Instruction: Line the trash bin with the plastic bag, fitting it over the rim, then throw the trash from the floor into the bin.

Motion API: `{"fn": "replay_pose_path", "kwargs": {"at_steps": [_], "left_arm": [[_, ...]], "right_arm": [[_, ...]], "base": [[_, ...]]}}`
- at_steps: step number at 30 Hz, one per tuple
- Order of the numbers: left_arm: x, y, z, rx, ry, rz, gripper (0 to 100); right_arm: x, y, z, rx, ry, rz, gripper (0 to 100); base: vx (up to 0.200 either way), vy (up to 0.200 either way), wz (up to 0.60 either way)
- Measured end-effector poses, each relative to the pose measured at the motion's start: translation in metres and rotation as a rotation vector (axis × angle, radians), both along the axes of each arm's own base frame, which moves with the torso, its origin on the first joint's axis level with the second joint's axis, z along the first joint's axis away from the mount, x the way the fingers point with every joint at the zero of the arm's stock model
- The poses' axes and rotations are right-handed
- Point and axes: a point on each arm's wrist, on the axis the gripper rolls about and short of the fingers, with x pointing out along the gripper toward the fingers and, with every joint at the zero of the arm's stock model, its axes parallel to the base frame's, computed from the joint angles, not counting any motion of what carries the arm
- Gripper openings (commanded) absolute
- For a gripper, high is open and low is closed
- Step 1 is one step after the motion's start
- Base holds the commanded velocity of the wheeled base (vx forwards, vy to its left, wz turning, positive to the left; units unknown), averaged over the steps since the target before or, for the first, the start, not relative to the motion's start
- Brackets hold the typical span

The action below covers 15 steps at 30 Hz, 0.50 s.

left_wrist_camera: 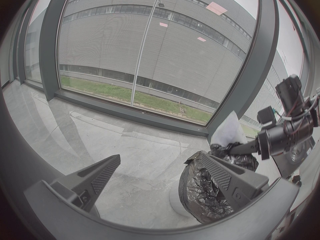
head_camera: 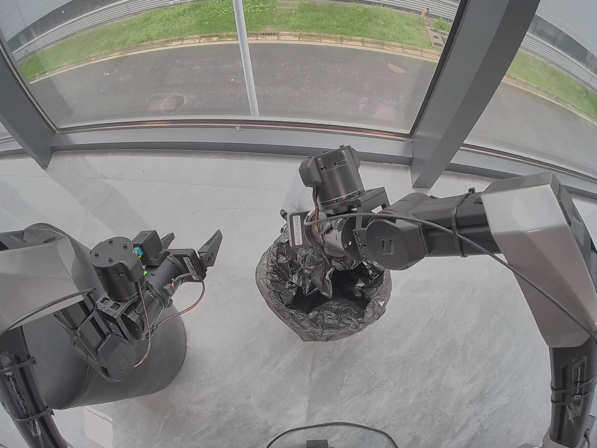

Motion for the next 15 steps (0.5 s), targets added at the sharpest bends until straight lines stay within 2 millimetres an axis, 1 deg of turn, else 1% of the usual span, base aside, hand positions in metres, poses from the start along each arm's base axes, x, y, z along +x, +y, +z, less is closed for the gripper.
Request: {"fn": "replay_pose_path", "kwargs": {"at_steps": [3, 9, 15], "left_arm": [[0.0, 0.0, 0.0, 0.0, 0.001, 0.0, 100], [0.0, 0.0, -0.001, 0.001, 0.002, 0.001, 100], [0.001, 0.0, -0.002, 0.002, 0.005, 0.0, 100]], "right_arm": [[-0.002, 0.002, -0.013, -0.022, 0.024, 0.003, 0], [-0.006, -0.002, -0.041, -0.052, 0.056, 0.0, 0], [-0.002, -0.014, -0.056, -0.068, 0.069, -0.022, 0]], "base": [[0.0, 0.0, 0.0], [0.0, 0.0, 0.0], [0.0, 0.0, 0.0]]}}
